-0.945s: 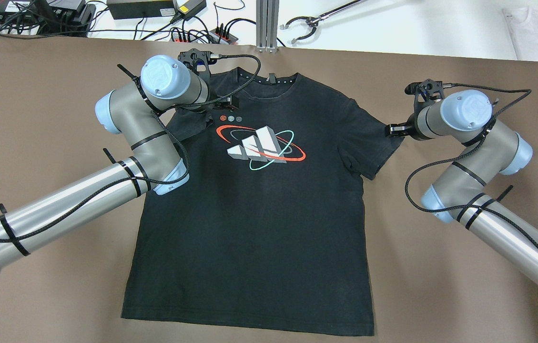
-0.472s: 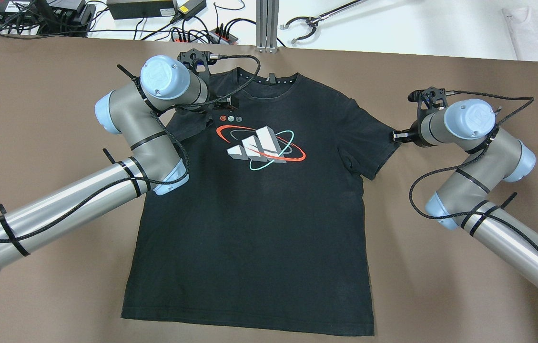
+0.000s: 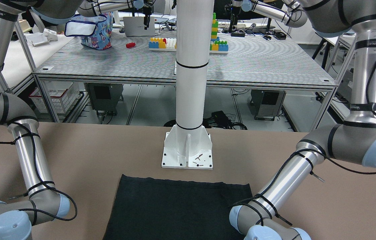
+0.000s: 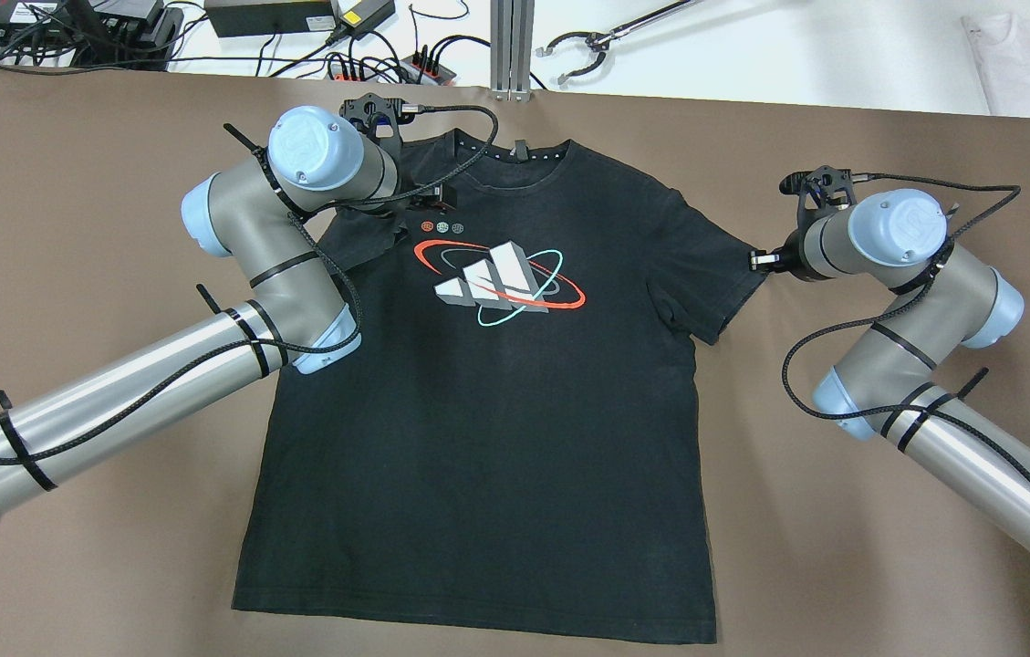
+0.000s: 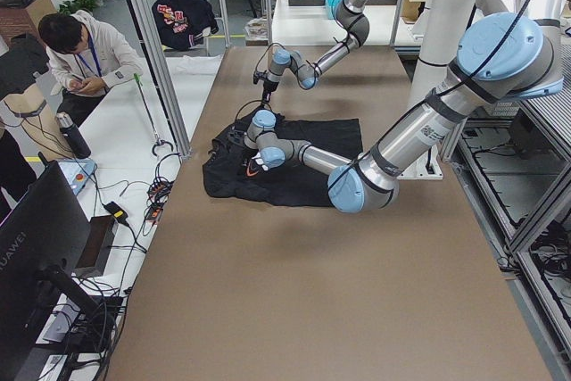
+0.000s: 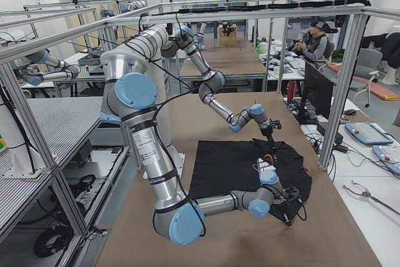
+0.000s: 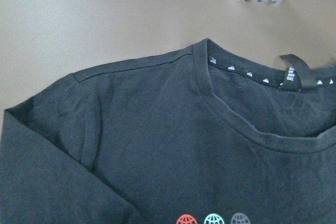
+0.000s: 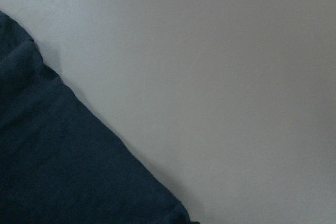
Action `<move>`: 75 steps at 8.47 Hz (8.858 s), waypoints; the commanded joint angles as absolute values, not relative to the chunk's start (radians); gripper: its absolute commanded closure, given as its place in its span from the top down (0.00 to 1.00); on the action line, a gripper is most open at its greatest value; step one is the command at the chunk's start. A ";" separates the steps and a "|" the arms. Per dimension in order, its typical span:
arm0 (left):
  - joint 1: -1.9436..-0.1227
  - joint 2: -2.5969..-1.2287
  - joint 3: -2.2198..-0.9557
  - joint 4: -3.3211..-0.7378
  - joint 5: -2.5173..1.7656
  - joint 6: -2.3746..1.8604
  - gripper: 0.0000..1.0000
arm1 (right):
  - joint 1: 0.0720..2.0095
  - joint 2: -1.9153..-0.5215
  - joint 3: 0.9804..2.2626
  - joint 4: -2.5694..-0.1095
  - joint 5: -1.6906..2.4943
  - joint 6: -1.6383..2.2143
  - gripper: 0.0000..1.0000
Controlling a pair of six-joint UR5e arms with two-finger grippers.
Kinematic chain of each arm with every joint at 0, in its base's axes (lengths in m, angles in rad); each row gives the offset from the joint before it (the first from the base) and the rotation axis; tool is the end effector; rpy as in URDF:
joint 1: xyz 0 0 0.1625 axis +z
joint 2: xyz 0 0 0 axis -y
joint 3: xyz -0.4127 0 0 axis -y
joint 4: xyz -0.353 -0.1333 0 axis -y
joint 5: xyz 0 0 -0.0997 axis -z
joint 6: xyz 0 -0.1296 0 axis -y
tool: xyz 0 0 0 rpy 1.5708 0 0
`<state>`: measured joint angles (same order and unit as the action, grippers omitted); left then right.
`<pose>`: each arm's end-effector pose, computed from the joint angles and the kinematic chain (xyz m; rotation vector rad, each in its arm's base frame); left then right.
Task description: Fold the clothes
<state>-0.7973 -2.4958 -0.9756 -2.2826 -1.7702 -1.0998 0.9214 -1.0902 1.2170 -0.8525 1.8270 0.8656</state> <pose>0.4984 -0.6644 0.2746 0.4698 0.9446 -0.1917 -0.3438 -0.6190 0.4924 0.4451 -0.7522 0.0940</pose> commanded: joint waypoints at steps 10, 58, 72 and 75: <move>-0.807 -2.473 -0.974 -2.284 -1.781 -1.048 1.00 | 0.816 -0.847 1.312 -1.169 1.706 1.241 0.00; -0.080 -1.502 -2.077 -2.075 -1.385 -1.476 0.34 | 0.130 -1.536 2.177 -1.301 1.367 1.525 0.95; -0.078 -1.511 -2.079 -2.059 -1.379 -1.474 0.00 | 0.014 -1.623 2.154 -1.301 1.304 1.637 0.59; -0.078 -1.511 -2.080 -2.059 -1.379 -1.474 0.00 | 0.012 -1.611 2.138 -1.301 1.304 1.635 0.56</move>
